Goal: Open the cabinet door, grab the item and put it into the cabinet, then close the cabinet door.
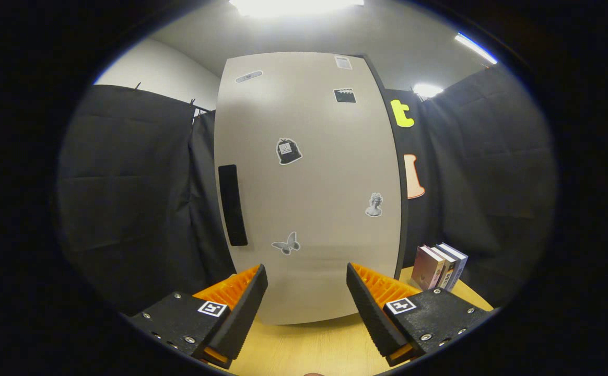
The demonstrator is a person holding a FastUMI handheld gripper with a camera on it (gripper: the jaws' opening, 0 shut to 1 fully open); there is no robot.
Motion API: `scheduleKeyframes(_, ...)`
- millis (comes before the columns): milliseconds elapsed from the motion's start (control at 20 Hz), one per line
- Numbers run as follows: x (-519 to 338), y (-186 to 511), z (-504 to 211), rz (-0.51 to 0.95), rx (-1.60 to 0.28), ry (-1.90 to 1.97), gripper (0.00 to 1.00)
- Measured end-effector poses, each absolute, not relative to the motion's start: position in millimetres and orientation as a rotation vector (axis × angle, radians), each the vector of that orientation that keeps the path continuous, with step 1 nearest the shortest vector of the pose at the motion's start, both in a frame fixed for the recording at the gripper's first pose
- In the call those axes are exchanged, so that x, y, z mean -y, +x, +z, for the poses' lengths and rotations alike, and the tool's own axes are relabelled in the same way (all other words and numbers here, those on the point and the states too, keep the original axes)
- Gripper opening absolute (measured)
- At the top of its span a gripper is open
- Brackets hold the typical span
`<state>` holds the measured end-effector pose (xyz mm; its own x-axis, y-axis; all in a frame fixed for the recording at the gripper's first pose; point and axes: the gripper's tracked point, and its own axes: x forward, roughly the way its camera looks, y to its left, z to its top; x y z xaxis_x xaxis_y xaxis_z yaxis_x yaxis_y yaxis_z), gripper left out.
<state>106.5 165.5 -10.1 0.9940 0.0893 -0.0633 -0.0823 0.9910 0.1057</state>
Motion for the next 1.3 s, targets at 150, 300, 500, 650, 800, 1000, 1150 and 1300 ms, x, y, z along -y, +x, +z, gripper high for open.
scheduleKeyframes(150,-162.1,107.5,-12.6,0.058,-0.082,0.099,0.95)
scheduleKeyframes(300,-164.2,106.7,-11.5,0.06,-0.081,0.106,0.95)
scheduleKeyframes(500,-163.9,105.0,-8.4,0.067,-0.073,0.108,0.95)
scheduleKeyframes(650,-164.0,103.6,-11.6,0.071,-0.078,0.106,0.95)
scheduleKeyframes(800,-163.5,102.6,-10.9,0.074,-0.075,0.107,0.95)
scheduleKeyframes(1000,-161.6,100.4,-12.5,0.078,-0.082,0.107,0.95)
scheduleKeyframes(1150,-161.8,99.7,-12.5,0.081,-0.081,0.109,0.95)
scheduleKeyframes(1300,-162.7,98.1,-11.8,0.085,-0.082,0.111,0.95)
